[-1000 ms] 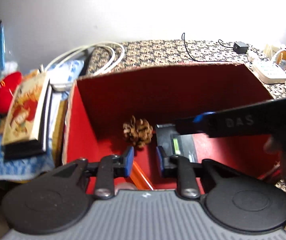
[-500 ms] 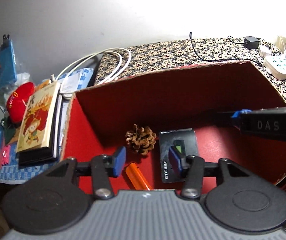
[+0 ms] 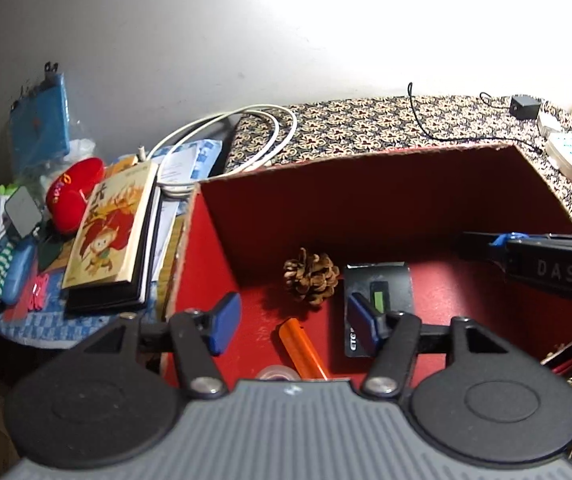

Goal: Organize rigid objects
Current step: 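Withdraw the right gripper up out of the box, then lower the right gripper toward the black round object beside the box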

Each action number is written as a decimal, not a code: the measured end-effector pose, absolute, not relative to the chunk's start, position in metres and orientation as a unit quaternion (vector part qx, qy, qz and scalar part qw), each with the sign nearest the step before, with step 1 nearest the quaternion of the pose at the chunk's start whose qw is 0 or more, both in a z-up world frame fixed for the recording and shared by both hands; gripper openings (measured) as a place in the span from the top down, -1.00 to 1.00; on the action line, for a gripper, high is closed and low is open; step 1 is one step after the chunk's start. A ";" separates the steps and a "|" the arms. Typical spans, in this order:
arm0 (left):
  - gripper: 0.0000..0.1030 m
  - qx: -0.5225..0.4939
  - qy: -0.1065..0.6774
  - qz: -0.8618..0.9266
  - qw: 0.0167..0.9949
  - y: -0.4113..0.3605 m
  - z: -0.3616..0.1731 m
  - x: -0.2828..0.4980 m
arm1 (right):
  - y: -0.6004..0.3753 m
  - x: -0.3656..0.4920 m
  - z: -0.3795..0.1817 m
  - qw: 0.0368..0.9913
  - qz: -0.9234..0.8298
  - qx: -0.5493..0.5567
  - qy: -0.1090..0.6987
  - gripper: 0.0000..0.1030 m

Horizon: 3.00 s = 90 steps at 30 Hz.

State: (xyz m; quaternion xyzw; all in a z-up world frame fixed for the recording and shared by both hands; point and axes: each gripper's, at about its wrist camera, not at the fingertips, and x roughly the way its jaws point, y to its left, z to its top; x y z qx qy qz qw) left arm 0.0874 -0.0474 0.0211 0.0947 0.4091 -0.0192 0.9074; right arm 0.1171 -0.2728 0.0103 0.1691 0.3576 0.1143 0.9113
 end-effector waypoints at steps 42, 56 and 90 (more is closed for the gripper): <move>-0.55 0.100 0.392 -0.025 0.914 -0.044 0.044 -0.005 | -0.261 -0.002 0.027 0.921 0.119 0.185 0.321 0.79; -0.55 0.084 0.424 -0.044 0.901 -0.021 0.010 -0.020 | -0.260 -0.009 -0.001 0.906 0.119 0.195 0.357 0.78; -0.54 0.028 0.478 -0.167 0.862 0.008 -0.072 -0.052 | -0.216 0.024 -0.055 0.876 0.183 0.129 0.427 0.77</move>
